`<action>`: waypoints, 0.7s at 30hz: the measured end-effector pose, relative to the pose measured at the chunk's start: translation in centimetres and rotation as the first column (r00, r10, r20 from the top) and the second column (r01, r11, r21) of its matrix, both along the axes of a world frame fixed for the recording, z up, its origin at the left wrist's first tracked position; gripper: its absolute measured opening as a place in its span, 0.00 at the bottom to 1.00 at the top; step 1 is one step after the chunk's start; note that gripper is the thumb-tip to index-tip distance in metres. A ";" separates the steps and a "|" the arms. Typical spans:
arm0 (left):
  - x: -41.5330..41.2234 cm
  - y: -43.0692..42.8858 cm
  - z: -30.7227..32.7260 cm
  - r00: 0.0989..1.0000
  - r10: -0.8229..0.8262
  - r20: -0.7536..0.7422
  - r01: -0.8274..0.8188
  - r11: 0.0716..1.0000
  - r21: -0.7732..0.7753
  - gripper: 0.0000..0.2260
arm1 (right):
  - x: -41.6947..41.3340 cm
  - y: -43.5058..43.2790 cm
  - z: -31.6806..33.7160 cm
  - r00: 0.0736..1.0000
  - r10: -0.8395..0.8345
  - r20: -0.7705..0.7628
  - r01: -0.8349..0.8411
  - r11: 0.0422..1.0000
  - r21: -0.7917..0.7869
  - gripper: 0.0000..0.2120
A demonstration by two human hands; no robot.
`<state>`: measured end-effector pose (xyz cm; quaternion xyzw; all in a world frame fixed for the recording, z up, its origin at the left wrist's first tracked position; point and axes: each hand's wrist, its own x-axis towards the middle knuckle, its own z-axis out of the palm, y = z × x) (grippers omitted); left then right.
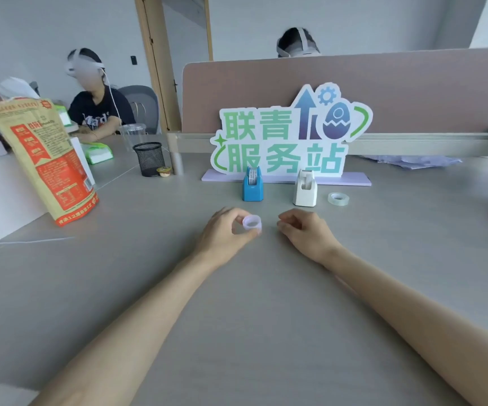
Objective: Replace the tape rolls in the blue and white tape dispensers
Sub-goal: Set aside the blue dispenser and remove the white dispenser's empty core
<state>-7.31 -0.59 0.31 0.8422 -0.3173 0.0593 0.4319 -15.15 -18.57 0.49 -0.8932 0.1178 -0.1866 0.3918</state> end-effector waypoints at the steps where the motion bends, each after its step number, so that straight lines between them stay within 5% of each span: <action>1: 0.8 -0.2 0.1 0.997 0.073 -0.027 -0.074 0.996 -0.042 0.08 | 0.4 -0.1 -0.1 1.000 -0.012 0.002 0.012 1.000 0.009 0.12; 5: 4.4 -0.9 0.3 0.974 0.223 -0.045 -0.226 0.971 -0.077 0.11 | 2.8 -0.7 -0.4 0.999 -0.024 0.049 0.029 0.994 -0.104 0.12; 12: 11.0 -3.0 0.3 0.946 0.318 0.054 -0.323 0.934 0.152 0.10 | 6.8 -0.9 -0.4 0.999 -0.033 -0.009 0.024 0.874 -0.484 0.18; 21: 16.2 -4.9 0.0 0.922 0.355 0.153 -0.386 0.858 0.340 0.17 | 7.7 -1.0 -0.6 0.998 -0.069 0.015 0.063 0.787 -0.614 0.15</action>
